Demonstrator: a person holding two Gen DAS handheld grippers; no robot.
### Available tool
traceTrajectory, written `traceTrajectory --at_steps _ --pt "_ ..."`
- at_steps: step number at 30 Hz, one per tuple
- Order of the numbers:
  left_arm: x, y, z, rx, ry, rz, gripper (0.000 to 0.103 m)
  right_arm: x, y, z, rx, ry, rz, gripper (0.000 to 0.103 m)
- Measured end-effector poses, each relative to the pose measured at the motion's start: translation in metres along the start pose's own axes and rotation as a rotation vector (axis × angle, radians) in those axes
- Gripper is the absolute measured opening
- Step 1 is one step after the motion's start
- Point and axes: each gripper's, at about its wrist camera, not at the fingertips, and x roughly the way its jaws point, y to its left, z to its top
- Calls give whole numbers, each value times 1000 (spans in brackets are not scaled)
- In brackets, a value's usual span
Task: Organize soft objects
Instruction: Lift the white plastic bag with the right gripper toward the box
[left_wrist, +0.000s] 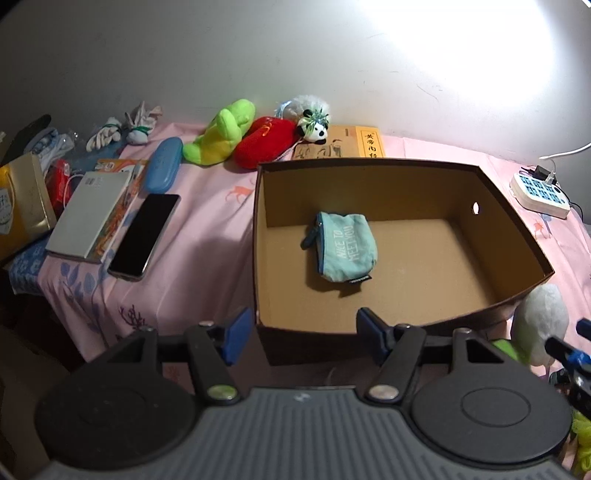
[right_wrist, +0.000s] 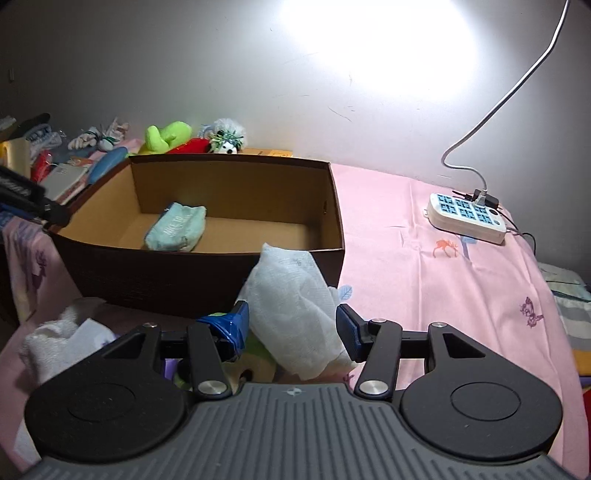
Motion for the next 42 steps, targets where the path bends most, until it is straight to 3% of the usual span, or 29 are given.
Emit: traceTrajectory --at_steps 5,8,10,13,27,34,38,40,42 --pt "-1 0 -16 -24 33 -38 69 23 -10 -2 54 61 -7 33" --pt "1 -4 -22 -26 48 -41 69 17 -20 -2 128 42 31 22" --pt "4 -6 -22 -35 58 -47 69 10 -22 0 137 21 21 7" --pt "8 -11 -22 -41 65 -56 69 -1 -28 3 166 -7 22 0" --pt "10 -41 -17 43 43 -40 69 -48 -50 19 280 -130 45 0" --pt "15 -41 -19 52 61 -29 69 -45 -16 12 98 -121 74 4" --pt "17 -41 -21 60 74 -24 71 -35 13 3 -70 -109 -13 6" --pt "17 -40 -23 61 77 -23 74 -32 20 -2 -123 -113 -33 8" --pt "16 -39 -24 60 73 -23 87 -29 23 -6 -157 -111 -45 9"
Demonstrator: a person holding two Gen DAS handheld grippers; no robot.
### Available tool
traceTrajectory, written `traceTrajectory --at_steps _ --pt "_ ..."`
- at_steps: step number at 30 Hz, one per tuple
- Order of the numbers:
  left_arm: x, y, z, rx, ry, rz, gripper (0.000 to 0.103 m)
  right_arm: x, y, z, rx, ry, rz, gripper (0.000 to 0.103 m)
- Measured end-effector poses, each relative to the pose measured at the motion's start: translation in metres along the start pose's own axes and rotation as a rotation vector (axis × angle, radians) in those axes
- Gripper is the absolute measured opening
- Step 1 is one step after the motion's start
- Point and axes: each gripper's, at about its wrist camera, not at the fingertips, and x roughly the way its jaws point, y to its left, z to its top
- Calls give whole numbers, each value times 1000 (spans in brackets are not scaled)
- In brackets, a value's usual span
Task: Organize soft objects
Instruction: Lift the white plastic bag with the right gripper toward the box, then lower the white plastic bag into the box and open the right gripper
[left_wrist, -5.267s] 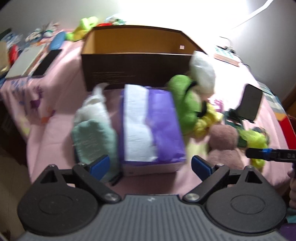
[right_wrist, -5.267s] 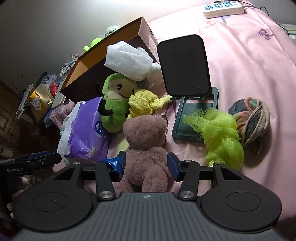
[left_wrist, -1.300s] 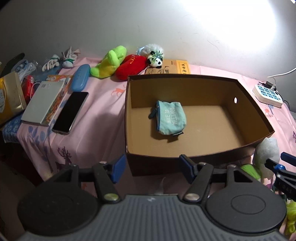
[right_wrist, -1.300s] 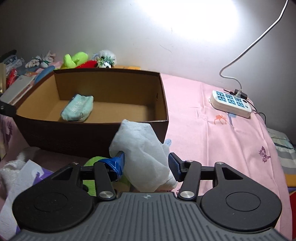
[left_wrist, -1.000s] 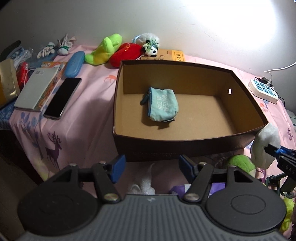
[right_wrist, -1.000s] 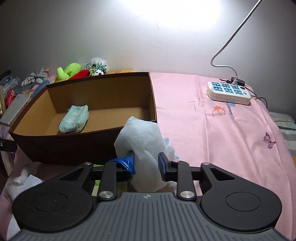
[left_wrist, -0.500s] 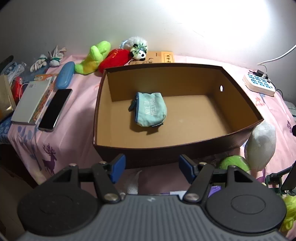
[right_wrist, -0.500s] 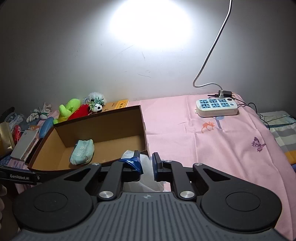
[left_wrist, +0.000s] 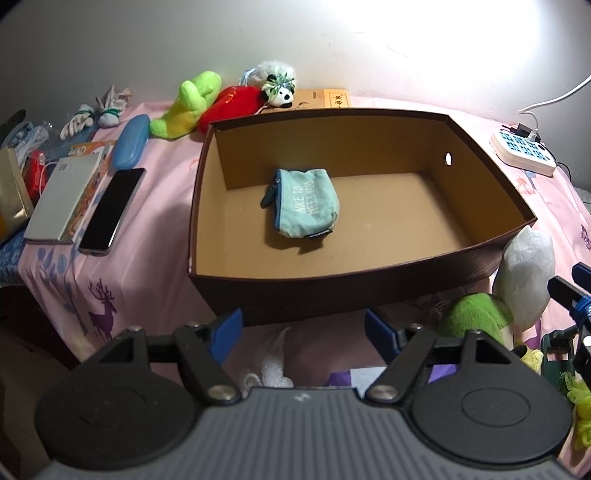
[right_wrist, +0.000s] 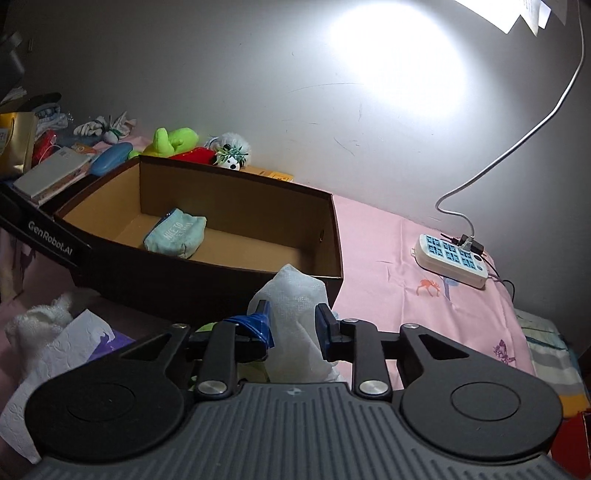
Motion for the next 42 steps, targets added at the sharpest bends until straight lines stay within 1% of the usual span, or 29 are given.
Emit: traceTrajectory --at_steps 2,6,10,13,16,20,26,30,32,35,39,42 --pt "-2 0 -2 1 -14 1 101 2 5 -4 -37 -2 -17 11" --pt "-7 -4 -3 33 -31 14 101 6 8 -5 -42 8 -14 13" --pt "-7 -3 -3 30 -23 26 101 12 10 -4 -40 4 -24 15" --pt "-7 -1 -4 28 -16 30 101 18 8 -3 -22 19 -17 16" --pt "-8 0 -7 31 -7 34 101 24 3 -3 20 38 -4 17" --pt "-7 2 -10 24 15 34 101 33 -8 -1 110 68 30 18" --pt "-7 3 -14 25 40 55 101 47 -17 3 218 112 80 19" --pt "-7 4 -18 23 56 71 101 53 -21 2 275 149 95 19" --pt "-7 4 -20 18 69 79 101 56 -21 1 284 167 96 19" --pt "-6 5 -22 5 90 96 101 55 -25 0 300 154 107 13" --pt "-9 8 -25 -30 103 111 101 48 -29 -1 288 120 125 0" --pt "-12 7 -26 -47 104 125 101 43 -31 0 272 100 130 0"
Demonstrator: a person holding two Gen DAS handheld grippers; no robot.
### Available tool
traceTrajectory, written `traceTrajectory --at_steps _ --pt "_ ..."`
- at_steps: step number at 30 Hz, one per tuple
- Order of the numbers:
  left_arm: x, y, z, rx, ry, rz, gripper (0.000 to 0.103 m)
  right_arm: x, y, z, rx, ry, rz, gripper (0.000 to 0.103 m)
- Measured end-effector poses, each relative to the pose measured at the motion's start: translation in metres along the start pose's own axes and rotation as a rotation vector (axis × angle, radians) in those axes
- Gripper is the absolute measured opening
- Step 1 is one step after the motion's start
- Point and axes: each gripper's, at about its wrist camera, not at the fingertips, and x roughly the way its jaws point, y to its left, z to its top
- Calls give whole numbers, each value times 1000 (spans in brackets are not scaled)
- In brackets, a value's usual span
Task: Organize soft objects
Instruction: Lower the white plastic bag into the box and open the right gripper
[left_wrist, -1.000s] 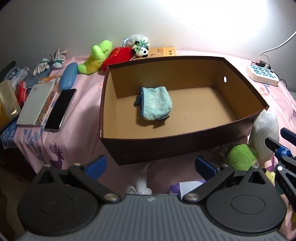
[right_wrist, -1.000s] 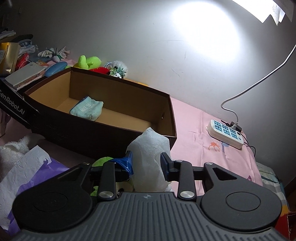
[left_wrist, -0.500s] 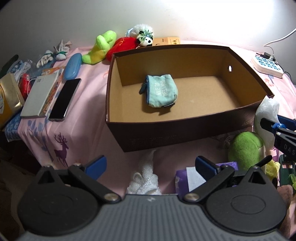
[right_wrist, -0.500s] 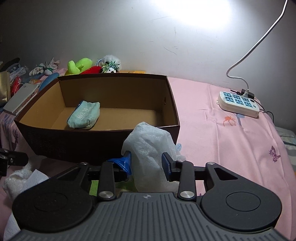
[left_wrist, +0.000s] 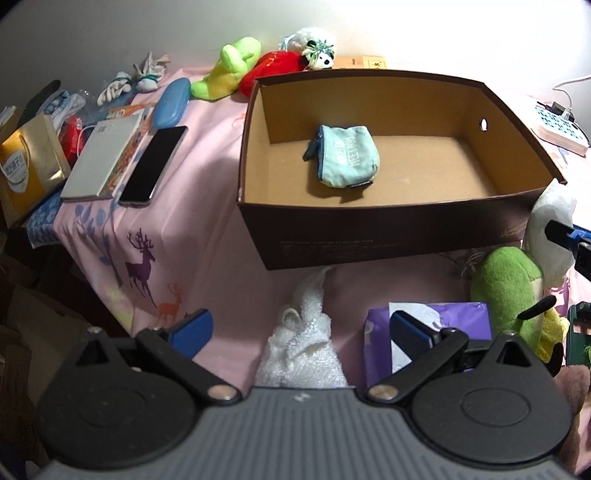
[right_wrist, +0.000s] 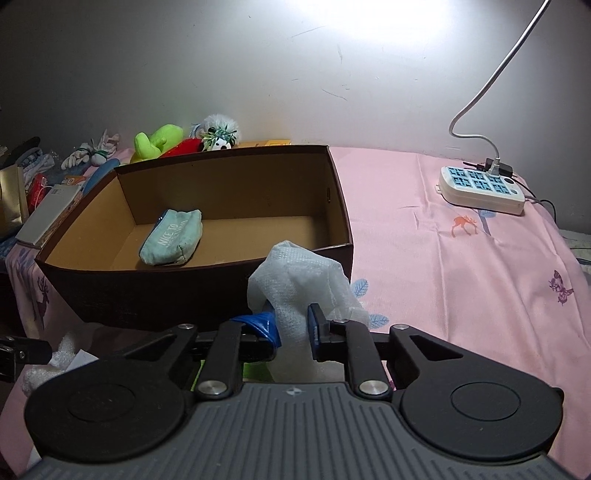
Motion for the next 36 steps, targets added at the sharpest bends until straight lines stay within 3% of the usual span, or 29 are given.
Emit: traceTrajectory --at_steps 4,13,23,28,32,36 --pt "-1 -2 -2 -28 11 8 101 -14 -5 1 -12 -50 2 0" --pt "-14 -16 -5 -27 -22 1 101 -52 -38 15 109 -127 77 0" --pt "-26 -23 -10 -8 -71 -48 100 -77 -40 89 138 -236 260 0" --pt "-28 -9 -19 -39 -74 -48 100 -37 -20 127 127 -150 335 0" --pt "-28 8 -27 -77 -67 -33 100 12 0 142 155 -3 351 0" --pt "-29 26 -38 -117 -63 -22 100 71 21 144 204 203 325 0"
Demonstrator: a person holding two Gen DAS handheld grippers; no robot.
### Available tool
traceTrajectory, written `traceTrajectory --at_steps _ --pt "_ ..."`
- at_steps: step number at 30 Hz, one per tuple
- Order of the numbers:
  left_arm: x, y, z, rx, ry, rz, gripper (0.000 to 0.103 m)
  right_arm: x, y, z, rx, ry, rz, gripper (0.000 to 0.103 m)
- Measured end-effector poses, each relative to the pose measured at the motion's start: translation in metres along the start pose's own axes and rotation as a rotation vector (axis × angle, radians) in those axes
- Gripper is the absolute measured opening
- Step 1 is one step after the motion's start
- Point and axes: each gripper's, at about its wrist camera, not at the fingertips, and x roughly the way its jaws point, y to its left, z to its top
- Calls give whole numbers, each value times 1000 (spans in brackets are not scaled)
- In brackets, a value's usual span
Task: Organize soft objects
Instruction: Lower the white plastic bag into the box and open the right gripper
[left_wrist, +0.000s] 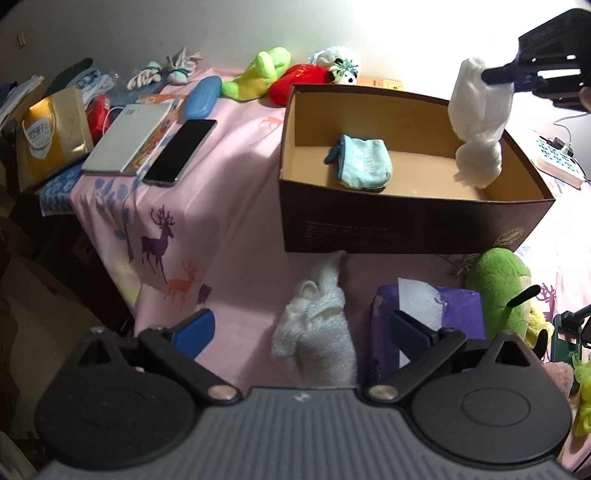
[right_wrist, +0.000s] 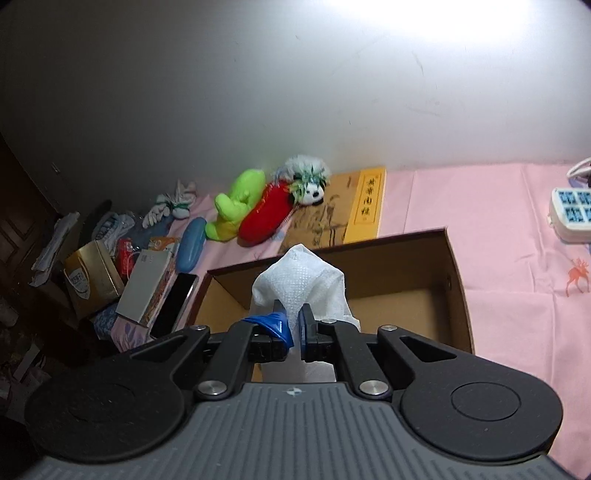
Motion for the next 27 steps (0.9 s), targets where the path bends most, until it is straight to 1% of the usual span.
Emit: traceTrajectory --at_steps 2,5,8,11,13,15,16,18,21,24,27 --pt "-2 8 -5 -13 -1 7 100 29 -3 1 52 66 -25 0" --pt "-3 21 -12 -42 5 18 100 62 -6 3 85 105 -78 0" --pt "-2 33 -19 -70 18 35 100 85 -13 5 108 92 -138 0" --pt "-3 43 -25 -90 23 51 101 101 -21 8 130 80 -144 0" --pt "-2 49 -28 -104 29 62 101 113 -22 11 109 109 -141 0" --pt "0 56 -30 -123 41 71 101 119 -21 14 85 101 -194 0" --pt "1 58 -31 -131 45 74 101 120 -22 14 80 101 -202 0" --pt "2 63 -32 -144 51 79 101 123 -25 16 89 109 -189 0" --pt "5 66 -33 -151 57 79 101 117 -31 22 140 79 -141 1" --pt "5 64 -30 -140 50 71 101 101 -32 27 141 28 -105 1" --pt "4 59 -24 -121 37 66 101 80 -28 28 141 19 -42 4"
